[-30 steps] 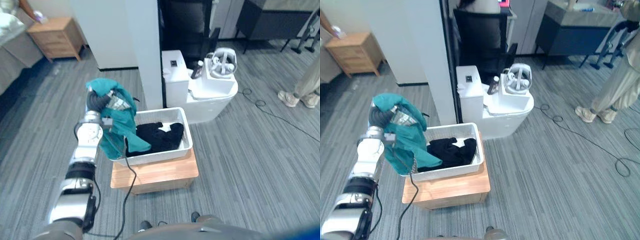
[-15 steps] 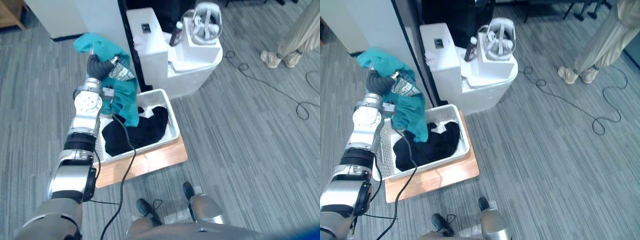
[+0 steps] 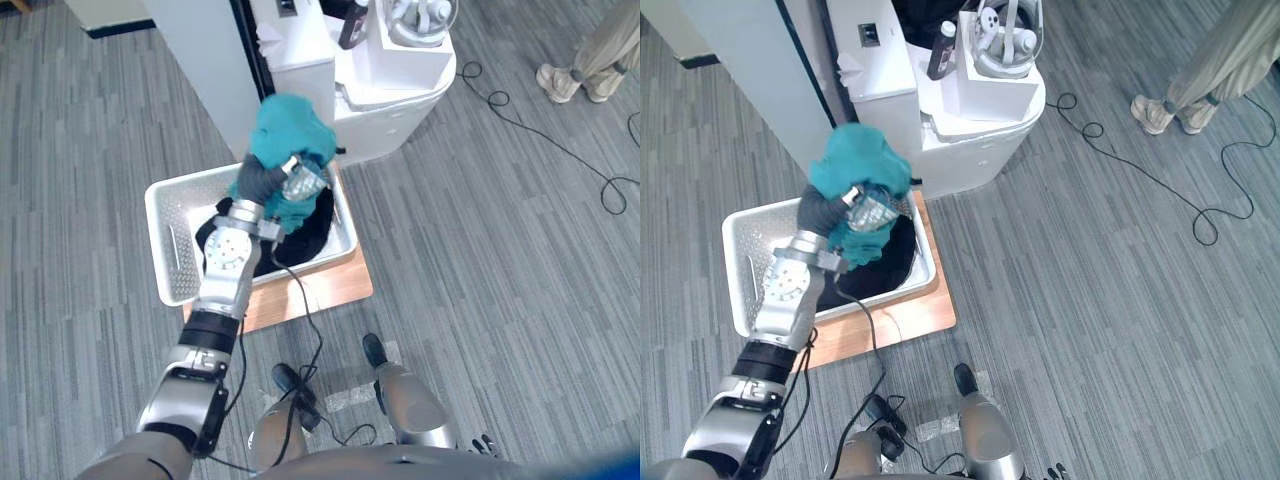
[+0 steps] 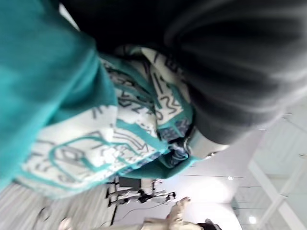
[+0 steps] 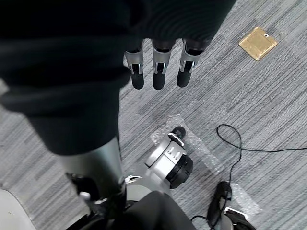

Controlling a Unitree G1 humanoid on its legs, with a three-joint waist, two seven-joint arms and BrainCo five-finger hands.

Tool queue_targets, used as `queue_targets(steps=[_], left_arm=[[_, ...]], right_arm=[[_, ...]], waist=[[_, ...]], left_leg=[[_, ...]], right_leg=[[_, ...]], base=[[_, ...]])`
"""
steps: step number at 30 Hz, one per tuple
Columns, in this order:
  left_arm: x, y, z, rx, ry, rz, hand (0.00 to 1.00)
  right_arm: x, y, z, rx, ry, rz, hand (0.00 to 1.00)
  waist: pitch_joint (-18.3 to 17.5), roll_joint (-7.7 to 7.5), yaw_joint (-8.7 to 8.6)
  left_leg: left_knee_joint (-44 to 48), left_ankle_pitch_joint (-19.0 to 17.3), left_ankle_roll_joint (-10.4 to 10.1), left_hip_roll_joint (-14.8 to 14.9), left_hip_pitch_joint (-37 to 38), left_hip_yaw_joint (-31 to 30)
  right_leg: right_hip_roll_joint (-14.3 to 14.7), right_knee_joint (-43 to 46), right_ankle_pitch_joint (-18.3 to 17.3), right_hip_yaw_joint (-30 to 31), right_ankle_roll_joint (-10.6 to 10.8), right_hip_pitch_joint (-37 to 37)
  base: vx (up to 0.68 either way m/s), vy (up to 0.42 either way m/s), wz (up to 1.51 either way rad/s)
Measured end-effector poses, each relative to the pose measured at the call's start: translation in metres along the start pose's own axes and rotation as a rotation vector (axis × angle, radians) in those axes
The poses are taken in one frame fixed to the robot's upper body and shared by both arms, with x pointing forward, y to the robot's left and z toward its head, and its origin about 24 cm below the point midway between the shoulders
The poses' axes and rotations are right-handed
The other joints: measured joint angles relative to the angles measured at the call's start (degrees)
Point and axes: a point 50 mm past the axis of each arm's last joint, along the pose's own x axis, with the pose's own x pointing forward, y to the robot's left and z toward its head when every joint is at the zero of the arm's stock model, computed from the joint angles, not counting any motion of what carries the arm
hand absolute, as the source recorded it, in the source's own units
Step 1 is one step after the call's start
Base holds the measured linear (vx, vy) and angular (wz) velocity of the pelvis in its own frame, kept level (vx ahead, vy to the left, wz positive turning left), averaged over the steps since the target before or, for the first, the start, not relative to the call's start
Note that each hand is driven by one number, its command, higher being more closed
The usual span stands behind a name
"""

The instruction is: Tidy the bed and pick cloth on bed and put in laundry

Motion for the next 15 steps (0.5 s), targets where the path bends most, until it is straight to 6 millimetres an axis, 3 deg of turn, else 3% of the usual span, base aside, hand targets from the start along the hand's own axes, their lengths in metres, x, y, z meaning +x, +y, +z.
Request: queue_targets(steps=[5, 8, 12, 15], left_arm=[[-0.034, -0.011, -0.032, -0.020, 0.169, -0.007, 1.00], [-0.045, -0.007, -0.046, 0.010, 0.250, 0.048, 1.00], [-0.050, 0.006, -0.055, 0.082, 0.307, 0.126, 1.00], [-0.042, 0.027, -0.053, 0.186, 0.318, 0.189, 1.00]], right_arm=[[0.008, 0.002, 0.008, -0.037, 0.023, 0.024, 0.00], [0.014, 0.007, 0.017, -0.068, 0.013, 0.043, 0.00], [0.021, 0.017, 0.028, -0.092, -0.016, 0.082, 0.00], [0.024, 0.021, 0.032, -0.097, -0.028, 0.101, 0.00]], waist=[[0.33, 0.36, -0.06], [1.12, 0.77, 0.11], [1.36, 1.18, 0.05], [1.98, 0.93, 0.07]], left_leg=[[-0.15, 1.54, 0.95, -1.23, -2.16, -1.08], [-0.29, 2.27, 1.28, -1.57, -2.52, -1.62], [-1.49, 3.73, 1.50, -1.84, -4.16, -2.42], [-3.68, 5.24, 1.31, -2.19, -4.43, -2.51]], right_leg=[[-1.52, -2.12, 0.00, -1.66, 0.00, -0.64], [-1.89, -2.29, 0.00, -2.48, -0.02, -0.73], [-2.06, -3.76, 1.07, -3.68, -0.25, -1.71], [-2.05, -4.29, 1.54, -4.50, -0.15, -2.32]], base=[[-0.07, -0.040, 0.11], [-0.08, -0.031, 0.11], [-0.08, -0.039, 0.13], [-0.05, -0.038, 0.10]])
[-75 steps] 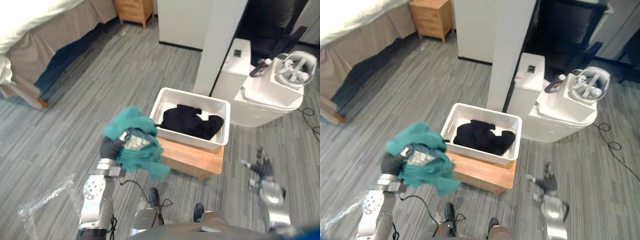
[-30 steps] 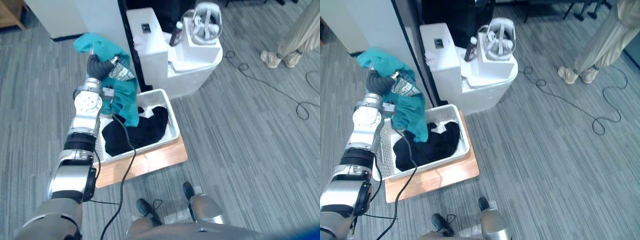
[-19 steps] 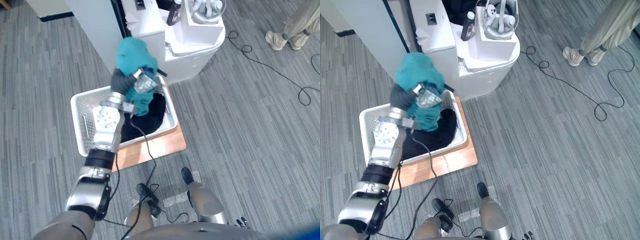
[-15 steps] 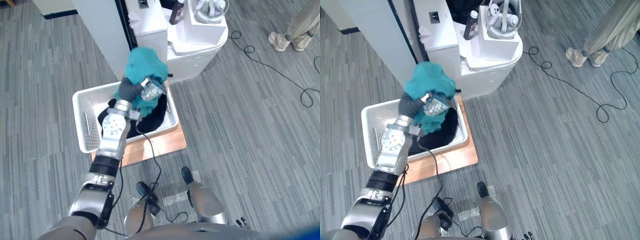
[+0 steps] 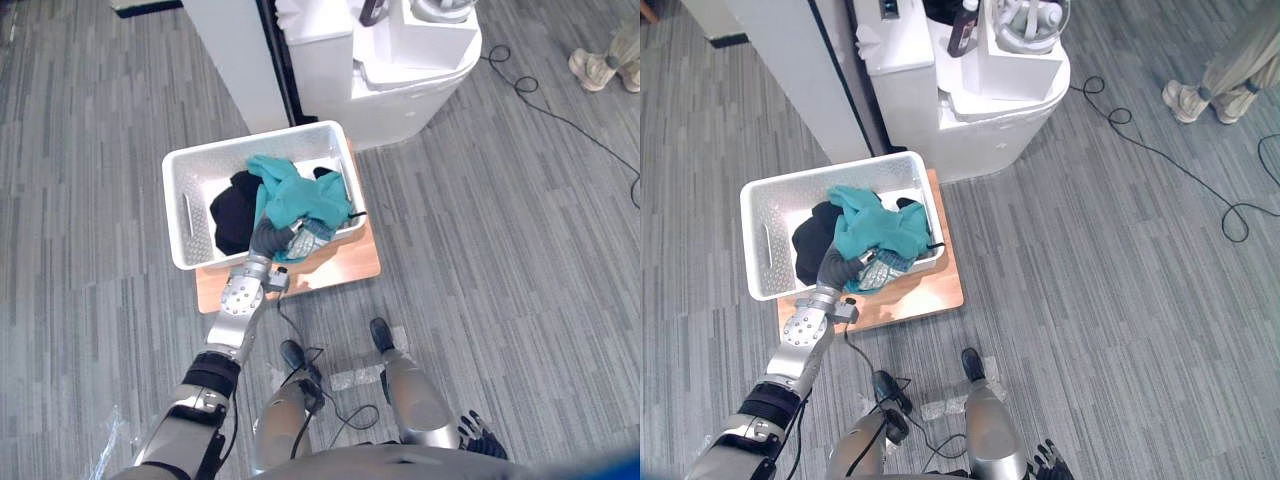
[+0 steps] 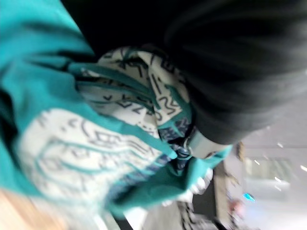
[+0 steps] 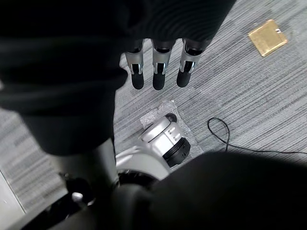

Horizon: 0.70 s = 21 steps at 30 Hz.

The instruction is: Tidy the bed and pick cloth on bed and put in laundry

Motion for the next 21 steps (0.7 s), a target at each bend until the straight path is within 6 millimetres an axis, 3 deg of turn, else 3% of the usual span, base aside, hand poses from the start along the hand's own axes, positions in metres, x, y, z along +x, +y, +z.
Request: queue_targets(steps=[4, 8, 13, 19, 20, 21], left_arm=[[0.029, 0.043, 0.037, 0.040, -0.111, 0.170, 1.00], [0.050, 0.061, 0.075, 0.051, -0.213, 0.242, 1.00], [0.063, 0.057, 0.095, 0.057, -0.255, 0.233, 1.00], [0.061, 0.036, 0.080, 0.047, -0.199, 0.145, 1.00], [0.059, 0.028, 0.070, 0.062, -0.170, 0.116, 0.00], [0.059, 0.025, 0.067, 0.063, -0.157, 0.107, 0.00]], right_arm=[[0.000, 0.000, 0.001, -0.002, -0.013, 0.006, 0.00], [0.001, 0.004, 0.006, 0.003, -0.041, 0.022, 0.00], [0.001, 0.008, 0.011, 0.004, -0.077, 0.036, 0.00], [0.002, 0.011, 0.014, 0.013, -0.069, 0.039, 0.00], [0.002, 0.011, 0.013, 0.028, -0.049, 0.036, 0.00], [0.002, 0.012, 0.012, 0.032, -0.039, 0.036, 0.00]], waist=[[0.84, -0.65, -0.05], [1.26, -1.22, 0.10], [1.40, -1.40, 1.29], [1.57, -1.11, 1.93], [1.70, -1.06, 2.63], [1.91, -1.02, 2.82]], left_leg=[[-1.98, 1.16, 0.04, -0.29, -0.14, 0.29], [-2.57, 1.56, 0.39, -0.14, -0.16, 0.98], [-2.55, 1.31, 0.03, 0.38, -0.86, 1.38], [-2.32, 1.22, -0.10, 0.49, -0.27, 1.86], [-2.32, 1.22, -0.10, 0.48, 0.20, 1.88], [-2.33, 1.22, -0.10, 0.48, 0.48, 1.85]], right_leg=[[0.11, -0.71, 1.07, 0.05, -0.17, -0.56], [0.29, -0.82, 1.19, 0.05, -0.19, -0.78], [0.71, -0.72, 1.23, -0.04, -0.22, -1.57], [0.71, 0.62, 1.22, -0.56, -0.22, -1.29], [0.71, 0.79, 1.21, -0.63, -0.22, -0.93], [0.71, 0.79, 1.21, -0.68, -0.22, -0.59]], base=[[0.01, -0.001, -0.01], [0.08, -0.004, -0.02], [0.09, -0.015, -0.04], [0.08, 0.001, 0.05], [0.03, 0.002, 0.02], [0.03, -0.003, 0.07]])
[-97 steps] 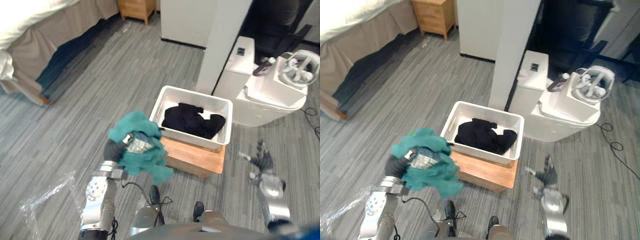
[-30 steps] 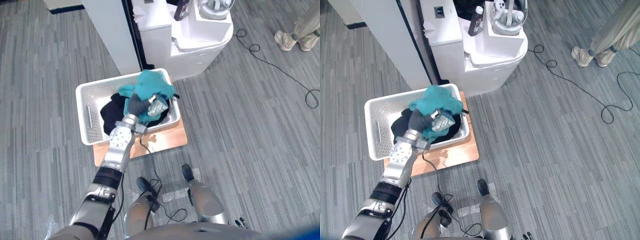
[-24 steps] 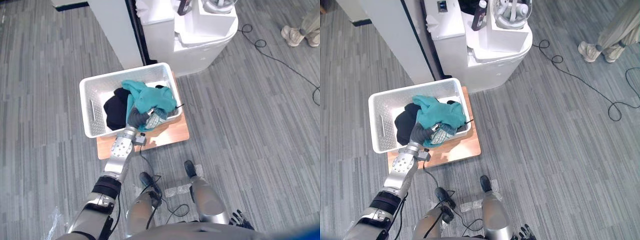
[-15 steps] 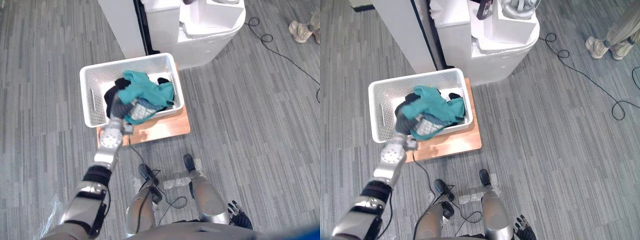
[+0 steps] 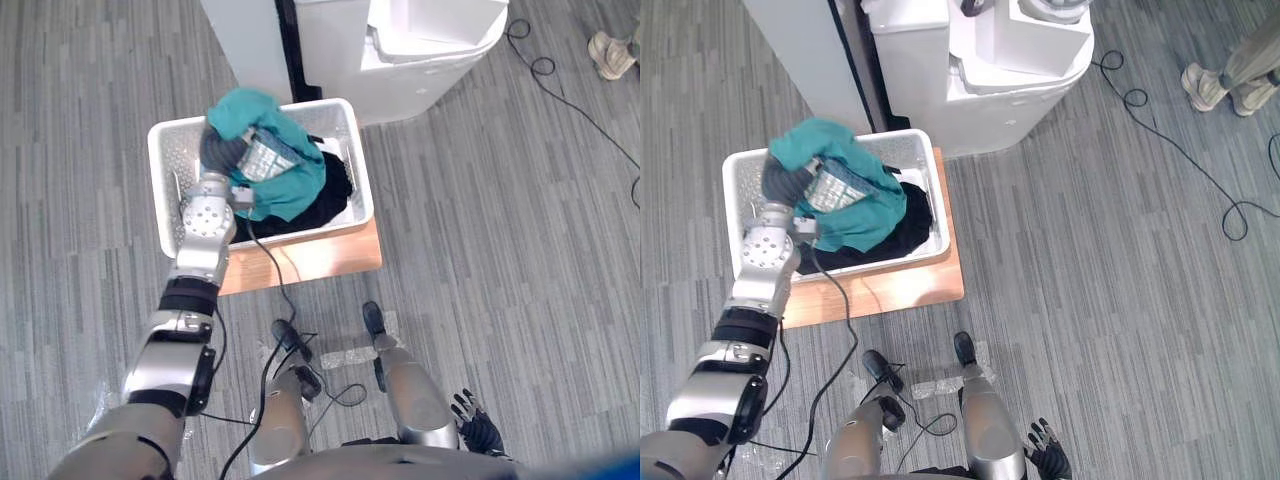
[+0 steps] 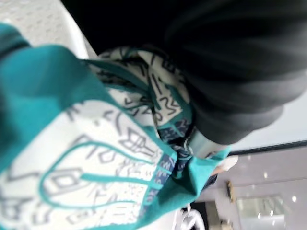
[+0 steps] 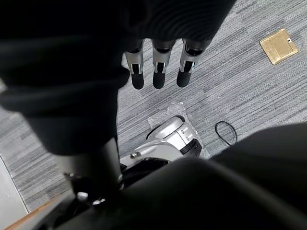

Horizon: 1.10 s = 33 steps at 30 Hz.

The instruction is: Tidy the bed and pick cloth on bed and put in laundry

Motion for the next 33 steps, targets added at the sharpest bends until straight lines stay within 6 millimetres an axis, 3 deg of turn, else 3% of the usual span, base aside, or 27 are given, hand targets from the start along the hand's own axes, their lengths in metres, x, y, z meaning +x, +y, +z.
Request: queue_targets(steps=[8, 13, 23, 30, 33], left_arm=[[-0.014, 0.002, -0.032, 0.059, 0.137, -0.041, 0.00], [-0.016, 0.000, -0.034, 0.084, 0.143, -0.071, 0.00], [-0.029, 0.029, -0.043, 0.172, 0.181, -0.085, 0.00], [-0.036, 0.040, -0.035, 0.160, 0.147, -0.138, 0.00], [-0.041, 0.045, -0.031, 0.101, 0.127, -0.129, 0.00]], right_arm=[[0.016, 0.001, 0.009, -0.004, 0.098, 0.040, 0.00], [0.018, -0.001, 0.011, -0.002, 0.119, 0.033, 0.00], [0.021, -0.004, 0.012, 0.028, 0.151, 0.012, 0.00], [0.018, -0.011, 0.008, 0.056, 0.176, -0.015, 0.00], [0.013, -0.019, 0.002, 0.075, 0.192, -0.047, 0.00]], waist=[[0.81, -0.50, -0.15], [0.84, -0.40, -0.07], [0.68, -0.10, 0.32], [-0.20, 1.37, 0.75], [-1.74, 2.82, 1.84]], left_leg=[[-1.25, 1.52, 0.55, -0.87, -0.08, -0.92], [-3.41, 3.66, 0.63, -1.12, -0.06, -2.58], [-4.83, 4.97, 0.78, -1.64, 1.76, -4.58], [-4.90, 5.03, 0.77, -1.88, 4.02, -5.31], [-5.08, 4.98, 0.71, -1.95, 4.83, -5.78]], right_leg=[[-0.66, -0.67, -0.65, -2.05, -0.47, 0.26], [-0.54, -0.62, -0.62, -4.12, -0.51, 0.38], [-0.75, -0.83, -0.55, -6.09, -0.50, 2.69], [-0.93, -1.73, -0.56, -6.92, -0.48, 5.89], [-0.97, -2.26, -0.67, -7.46, -0.50, 7.30]], base=[[-0.03, -0.026, 0.06], [-0.03, -0.024, 0.19], [0.02, 0.008, 0.10], [0.04, 0.008, 0.07], [0.04, 0.005, 0.10]])
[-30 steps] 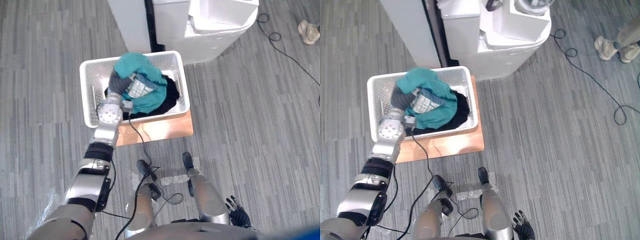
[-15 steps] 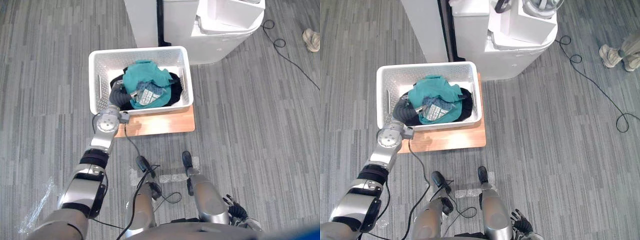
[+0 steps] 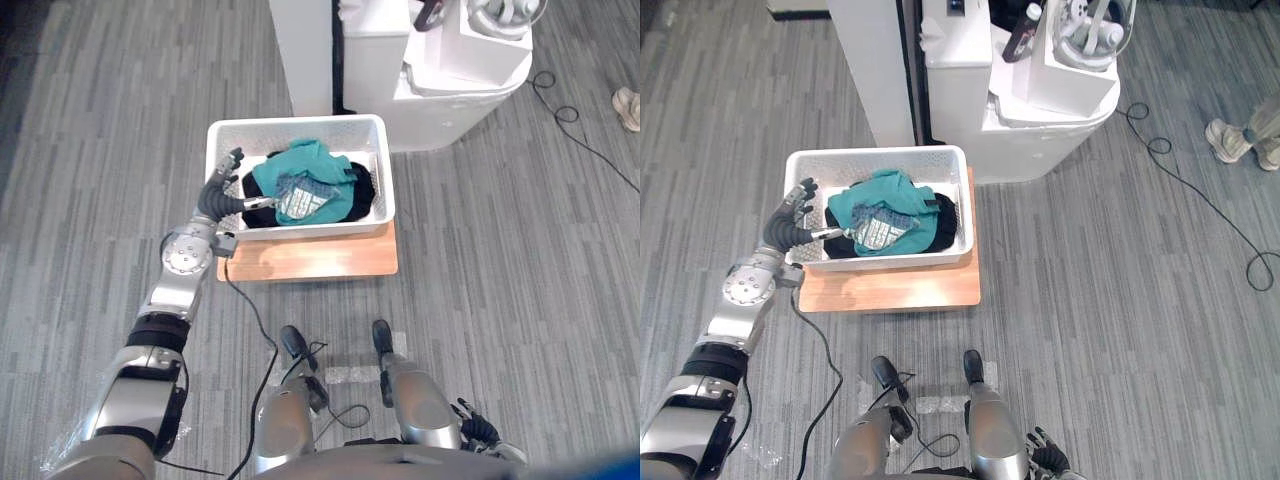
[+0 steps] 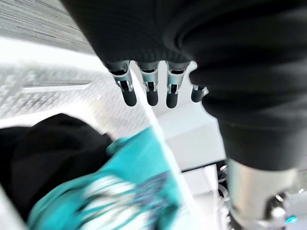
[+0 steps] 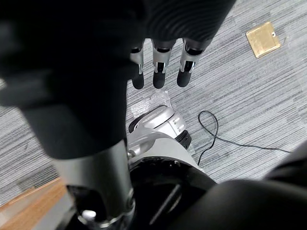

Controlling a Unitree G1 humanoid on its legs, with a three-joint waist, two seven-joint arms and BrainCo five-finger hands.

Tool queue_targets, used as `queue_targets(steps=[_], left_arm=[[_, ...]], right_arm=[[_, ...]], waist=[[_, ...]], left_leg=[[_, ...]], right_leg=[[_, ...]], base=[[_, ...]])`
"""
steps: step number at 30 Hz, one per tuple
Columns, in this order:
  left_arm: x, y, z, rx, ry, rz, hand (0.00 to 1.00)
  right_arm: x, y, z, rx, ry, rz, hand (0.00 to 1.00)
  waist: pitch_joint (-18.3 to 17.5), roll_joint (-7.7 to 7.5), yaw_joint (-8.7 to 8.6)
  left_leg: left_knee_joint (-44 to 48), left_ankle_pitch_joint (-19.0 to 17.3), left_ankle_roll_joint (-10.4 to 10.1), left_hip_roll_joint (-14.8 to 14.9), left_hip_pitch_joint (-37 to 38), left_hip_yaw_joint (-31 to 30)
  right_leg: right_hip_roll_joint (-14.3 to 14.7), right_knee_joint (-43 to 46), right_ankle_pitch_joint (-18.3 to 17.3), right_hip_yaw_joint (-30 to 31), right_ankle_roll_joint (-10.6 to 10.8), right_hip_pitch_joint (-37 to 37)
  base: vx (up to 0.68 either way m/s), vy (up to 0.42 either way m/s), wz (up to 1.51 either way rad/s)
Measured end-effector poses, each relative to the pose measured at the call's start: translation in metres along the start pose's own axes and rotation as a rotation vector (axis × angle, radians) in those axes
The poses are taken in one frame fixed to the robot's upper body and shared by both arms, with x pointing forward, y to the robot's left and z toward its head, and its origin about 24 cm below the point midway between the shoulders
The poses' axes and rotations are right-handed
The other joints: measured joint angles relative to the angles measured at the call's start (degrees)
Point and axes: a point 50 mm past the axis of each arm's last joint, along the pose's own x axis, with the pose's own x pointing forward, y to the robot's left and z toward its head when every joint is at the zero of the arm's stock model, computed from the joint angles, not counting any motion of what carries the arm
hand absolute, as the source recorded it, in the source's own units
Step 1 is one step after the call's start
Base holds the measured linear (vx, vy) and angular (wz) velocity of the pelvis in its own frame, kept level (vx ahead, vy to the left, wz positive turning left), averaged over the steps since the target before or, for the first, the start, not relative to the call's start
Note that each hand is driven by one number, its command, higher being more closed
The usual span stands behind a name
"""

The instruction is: Tidy the bed and pick cloth on bed and put in laundry

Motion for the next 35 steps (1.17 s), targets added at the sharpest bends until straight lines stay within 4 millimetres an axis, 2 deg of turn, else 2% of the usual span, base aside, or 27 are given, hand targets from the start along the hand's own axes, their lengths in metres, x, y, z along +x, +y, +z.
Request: queue_targets(steps=[5, 6, 10, 15, 17, 18, 20, 21, 24, 25, 26, 27, 28, 29, 30, 31, 33, 35], left_arm=[[-0.026, 0.003, -0.014, -0.075, 0.029, -0.013, 0.00], [-0.034, -0.001, -0.019, -0.094, 0.040, -0.035, 0.00], [-0.059, -0.011, -0.035, -0.166, 0.090, -0.023, 0.00], [-0.091, -0.035, -0.059, -0.286, 0.190, -0.007, 0.00], [-0.117, -0.049, -0.078, -0.396, 0.299, 0.020, 0.00], [-0.122, -0.051, -0.081, -0.415, 0.321, 0.023, 0.00], [-0.156, -0.070, -0.111, -0.477, 0.504, 0.054, 0.00], [-0.163, -0.073, -0.116, -0.466, 0.538, 0.057, 0.00], [-0.219, -0.084, -0.148, -0.358, 0.804, 0.109, 0.00], [-0.226, -0.084, -0.152, -0.347, 0.838, 0.117, 0.00], [-0.252, -0.083, -0.163, -0.321, 0.950, 0.153, 0.00], [-0.259, -0.083, -0.165, -0.314, 0.980, 0.168, 0.00], [-0.281, -0.082, -0.172, -0.319, 1.069, 0.227, 0.00], [-0.288, -0.083, -0.173, -0.318, 1.097, 0.239, 0.00], [-0.313, -0.088, -0.178, -0.307, 1.200, 0.250, 0.00], [-0.318, -0.089, -0.178, -0.303, 1.223, 0.245, 0.00], [-0.344, -0.102, -0.178, -0.317, 1.333, 0.238, 0.00], [-0.353, -0.109, -0.176, -0.319, 1.365, 0.220, 0.00]], right_arm=[[-0.005, -0.008, -0.012, -0.006, 0.038, -0.041, 0.00], [-0.008, -0.013, -0.017, -0.001, 0.058, -0.061, 0.00], [-0.012, -0.019, -0.025, -0.009, 0.078, -0.087, 0.00], [-0.015, -0.024, -0.030, -0.053, 0.099, -0.105, 0.00], [-0.016, -0.024, -0.031, -0.081, 0.110, -0.108, 0.00], [-0.016, -0.024, -0.032, -0.083, 0.111, -0.108, 0.00], [-0.018, -0.026, -0.035, -0.114, 0.127, -0.111, 0.00], [-0.018, -0.026, -0.035, -0.118, 0.129, -0.109, 0.00], [-0.019, -0.025, -0.042, -0.172, 0.164, -0.081, 0.00], [-0.019, -0.025, -0.042, -0.176, 0.165, -0.078, 0.00], [-0.019, -0.025, -0.042, -0.199, 0.159, -0.074, 0.00], [-0.019, -0.026, -0.042, -0.209, 0.156, -0.074, 0.00], [-0.019, -0.026, -0.042, -0.218, 0.147, -0.074, 0.00], [-0.019, -0.027, -0.042, -0.221, 0.142, -0.074, 0.00], [-0.021, -0.029, -0.044, -0.220, 0.142, -0.078, 0.00], [-0.021, -0.029, -0.045, -0.218, 0.143, -0.080, 0.00], [-0.022, -0.031, -0.048, -0.215, 0.152, -0.089, 0.00], [-0.023, -0.032, -0.050, -0.214, 0.157, -0.094, 0.00]], waist=[[-3.60, 0.58, 0.58], [-4.97, 0.83, 1.49], [-7.46, 1.25, 1.95], [-9.37, 1.14, 3.00], [-10.40, 0.67, 3.35], [-10.49, 0.60, 3.36], [-11.58, 0.36, 3.79], [-11.58, 0.30, 3.95], [-12.56, -0.58, 4.50], [-12.61, -0.65, 4.50], [-12.65, -0.76, 4.54], [-12.66, -0.76, 4.55], [-12.78, -0.65, 4.53], [-12.90, -0.62, 4.54], [-13.99, -0.52, 4.56], [-14.20, -0.46, 4.57], [-15.37, -0.38, 4.58], [-15.59, -0.86, 4.62]], left_leg=[[-0.16, -0.70, -0.86, -0.21, 2.07, -1.39], [-0.17, -1.20, -1.02, -0.23, 2.70, -1.80], [-0.18, -1.94, -1.12, -0.63, 3.91, -2.52], [-0.20, -2.88, -0.67, -1.78, 6.26, -3.98], [-0.22, -3.52, -0.73, -2.35, 7.55, -4.18], [-0.22, -3.64, -0.70, -2.44, 7.76, -4.24], [-0.24, -4.25, -0.66, -3.09, 8.77, -4.60], [-0.24, -4.38, -0.69, -3.14, 9.09, -4.61], [-0.25, -4.82, -0.90, -3.29, 10.04, -4.85], [-0.25, -4.84, -0.93, -3.28, 10.13, -4.89], [-0.26, -4.94, -1.06, -3.27, 10.76, -4.94], [-0.26, -4.98, -1.08, -3.27, 11.04, -4.89], [-0.27, -5.13, -1.11, -3.31, 11.61, -4.87], [-0.27, -5.16, -1.12, -3.34, 11.76, -4.87], [-0.28, -5.25, -1.13, -3.37, 11.83, -4.88], [-0.28, -5.28, -1.11, -3.37, 11.90, -4.88], [-0.27, -5.64, -1.37, -3.50, 12.06, -5.04], [-0.27, -5.68, -1.38, -3.55, 12.16, -5.07]], right_leg=[[-0.03, -0.49, -1.38, -1.50, 0.11, 2.99], [-0.02, -0.63, -1.80, -1.64, -0.02, 3.40], [-0.31, -1.87, -2.37, -2.36, 0.01, 5.69], [-1.21, -2.38, -3.15, -3.07, 0.52, 8.98], [-1.71, -2.38, -3.60, -3.28, 0.62, 10.33], [-1.78, -2.38, -3.75, -3.42, 0.72, 10.61], [-2.12, -2.31, -4.33, -3.65, 0.86, 11.73], [-2.17, -2.33, -4.40, -3.67, 0.89, 12.07], [-2.31, -2.38, -4.89, -4.19, 0.94, 13.25], [-2.30, -2.39, -4.92, -4.21, 0.91, 13.34], [-2.28, -2.39, -5.04, -4.27, 0.83, 13.97], [-2.30, -2.39, -5.07, -4.25, 0.83, 14.20], [-2.35, -2.41, -5.27, -4.24, 0.87, 14.82], [-2.39, -2.37, -5.35, -4.24, 0.91, 14.92], [-2.45, -2.33, -5.56, -4.25, 0.86, 14.92], [-2.47, -2.34, -5.67, -4.25, 0.90, 14.92], [-2.59, -2.17, -6.02, -4.27, 0.84, 15.03], [-2.63, -2.12, -6.05, -4.26, 0.86, 15.11]], base=[[0.05, -0.002, 0.16], [0.03, -0.004, 0.07], [0.07, 0.004, 0.12], [0.11, 0.023, 0.10], [0.11, 0.026, 0.07], [0.14, 0.024, 0.07], [0.12, 0.022, 0.09], [0.10, 0.023, 0.08], [0.07, 0.003, 0.05], [0.04, -0.013, 0.03], [0.00, 0.000, 0.00], [0.00, 0.000, 0.00], [0.00, 0.000, 0.00], [0.00, 0.000, 0.00], [0.00, 0.000, 0.00], [-0.03, -0.007, 0.01], [-0.01, 0.000, 0.02], [0.00, 0.000, 0.00]])
